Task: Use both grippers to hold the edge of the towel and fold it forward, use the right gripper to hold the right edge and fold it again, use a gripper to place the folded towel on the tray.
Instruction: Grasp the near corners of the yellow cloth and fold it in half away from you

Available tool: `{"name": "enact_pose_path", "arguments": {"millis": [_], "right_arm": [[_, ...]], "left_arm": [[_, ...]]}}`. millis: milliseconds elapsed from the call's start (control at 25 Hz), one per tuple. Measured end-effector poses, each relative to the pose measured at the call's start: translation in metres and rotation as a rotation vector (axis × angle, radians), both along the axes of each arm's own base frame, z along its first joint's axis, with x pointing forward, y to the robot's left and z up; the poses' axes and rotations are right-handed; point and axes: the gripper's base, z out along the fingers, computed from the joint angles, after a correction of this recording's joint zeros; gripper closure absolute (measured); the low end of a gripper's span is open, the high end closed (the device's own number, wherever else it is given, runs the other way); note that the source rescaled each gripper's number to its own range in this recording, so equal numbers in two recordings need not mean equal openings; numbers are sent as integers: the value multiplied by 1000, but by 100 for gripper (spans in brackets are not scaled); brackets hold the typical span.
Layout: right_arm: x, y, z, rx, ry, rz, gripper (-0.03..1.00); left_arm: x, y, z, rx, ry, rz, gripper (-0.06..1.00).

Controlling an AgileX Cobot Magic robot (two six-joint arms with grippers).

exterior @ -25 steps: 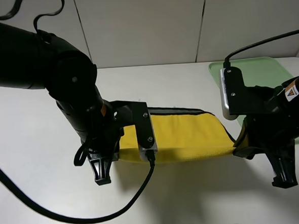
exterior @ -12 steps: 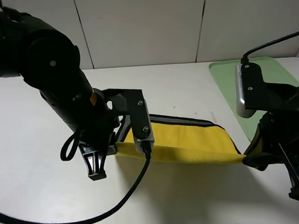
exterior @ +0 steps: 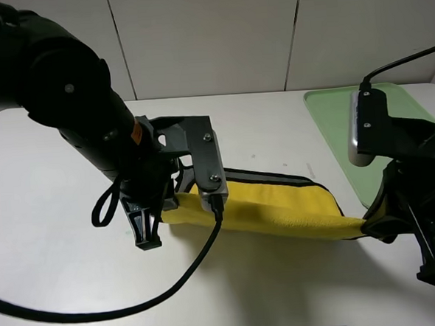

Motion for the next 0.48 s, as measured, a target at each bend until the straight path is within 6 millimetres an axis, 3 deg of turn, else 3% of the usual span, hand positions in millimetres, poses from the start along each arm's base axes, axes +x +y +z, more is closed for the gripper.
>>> {"name": "enact_pose_path", "arguments": {"millis": [200, 480], "right_arm": [[3, -3, -1, -39, -20, -23, 97], [23, 2, -7, -95, -1, -108, 97]], "left_arm": [[9, -4, 0, -51, -66, -8, 94], [18, -10, -33, -3, -29, -11, 94]]}}
